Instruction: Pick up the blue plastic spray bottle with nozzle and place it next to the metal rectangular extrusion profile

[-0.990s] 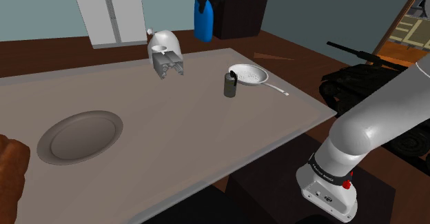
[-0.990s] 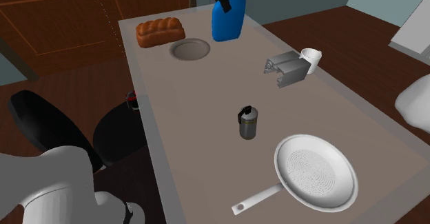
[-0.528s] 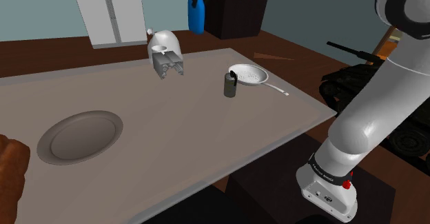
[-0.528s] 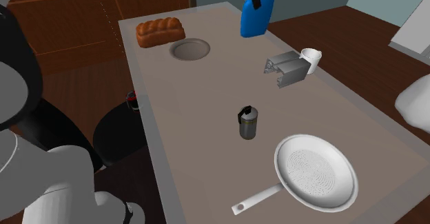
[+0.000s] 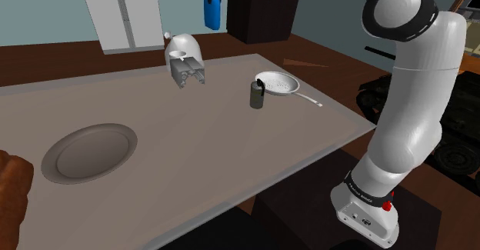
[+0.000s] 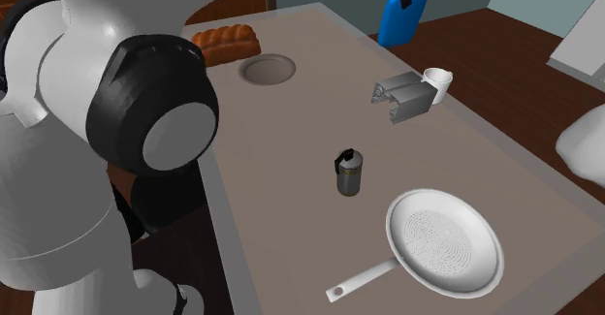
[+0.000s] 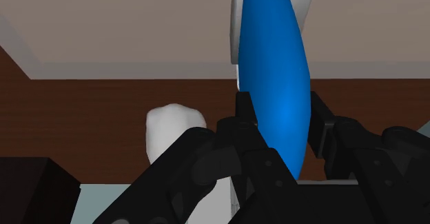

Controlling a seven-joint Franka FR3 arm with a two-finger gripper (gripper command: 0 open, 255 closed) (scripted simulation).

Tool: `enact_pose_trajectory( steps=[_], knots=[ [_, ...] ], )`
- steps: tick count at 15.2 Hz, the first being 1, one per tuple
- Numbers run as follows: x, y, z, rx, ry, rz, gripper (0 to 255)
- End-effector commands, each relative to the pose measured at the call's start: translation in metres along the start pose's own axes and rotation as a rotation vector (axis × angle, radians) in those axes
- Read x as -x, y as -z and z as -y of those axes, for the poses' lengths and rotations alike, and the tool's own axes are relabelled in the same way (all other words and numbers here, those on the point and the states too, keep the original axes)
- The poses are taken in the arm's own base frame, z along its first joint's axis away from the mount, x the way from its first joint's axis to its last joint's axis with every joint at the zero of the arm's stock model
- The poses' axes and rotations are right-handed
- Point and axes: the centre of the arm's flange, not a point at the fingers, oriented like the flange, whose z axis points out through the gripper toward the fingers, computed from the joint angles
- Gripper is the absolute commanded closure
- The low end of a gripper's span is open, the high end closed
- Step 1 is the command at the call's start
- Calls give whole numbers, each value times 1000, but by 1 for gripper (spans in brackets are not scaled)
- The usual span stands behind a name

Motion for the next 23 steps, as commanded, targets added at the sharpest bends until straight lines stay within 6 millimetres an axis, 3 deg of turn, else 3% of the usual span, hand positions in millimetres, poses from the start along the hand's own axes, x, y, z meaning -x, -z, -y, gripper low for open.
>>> enact_pose_trajectory(
  steps=[1,23],
  knots=[
    [-11,-10,-3,2,-2,1,255],
    [41,-114,-3,2,-2,1,255]
  ],
)
